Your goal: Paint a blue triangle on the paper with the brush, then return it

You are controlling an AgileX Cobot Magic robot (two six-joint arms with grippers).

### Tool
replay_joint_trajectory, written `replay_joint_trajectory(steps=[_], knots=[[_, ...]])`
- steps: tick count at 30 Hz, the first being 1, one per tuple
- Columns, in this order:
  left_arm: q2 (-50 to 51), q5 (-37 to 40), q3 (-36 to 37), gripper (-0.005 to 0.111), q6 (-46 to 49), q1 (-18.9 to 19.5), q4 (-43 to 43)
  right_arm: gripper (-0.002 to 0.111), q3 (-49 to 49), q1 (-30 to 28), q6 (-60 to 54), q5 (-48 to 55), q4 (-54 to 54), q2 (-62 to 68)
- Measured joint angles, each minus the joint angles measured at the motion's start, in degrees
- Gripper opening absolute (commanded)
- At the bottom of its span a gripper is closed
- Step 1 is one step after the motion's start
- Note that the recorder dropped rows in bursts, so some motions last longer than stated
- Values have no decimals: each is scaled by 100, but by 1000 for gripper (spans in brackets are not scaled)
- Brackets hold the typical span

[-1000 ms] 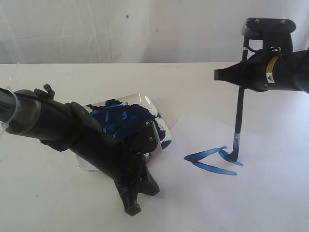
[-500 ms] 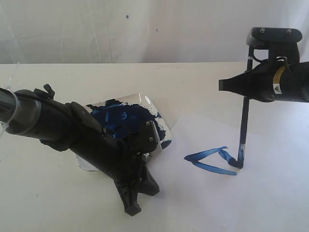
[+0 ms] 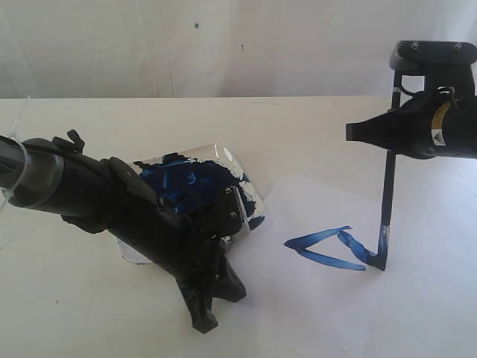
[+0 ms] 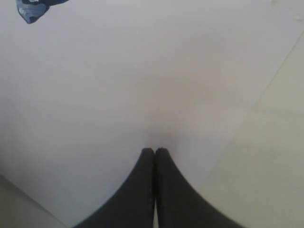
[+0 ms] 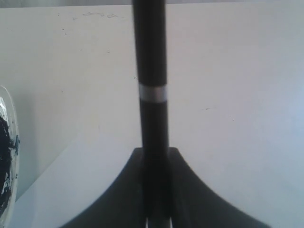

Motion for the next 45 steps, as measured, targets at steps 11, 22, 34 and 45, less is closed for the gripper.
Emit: replay_joint_trajectory(steps=[11, 22, 34, 45], knots=[[0, 0, 0, 0, 0, 0, 0, 0, 35, 0, 0, 148, 0, -164], [0, 0, 0, 0, 0, 0, 0, 0, 35, 0, 0, 74, 14, -172], [0, 0, 0, 0, 0, 0, 0, 0, 35, 85, 45, -190, 24, -172], [0, 0, 0, 0, 0, 0, 0, 0, 35, 419, 45, -215, 0, -172]])
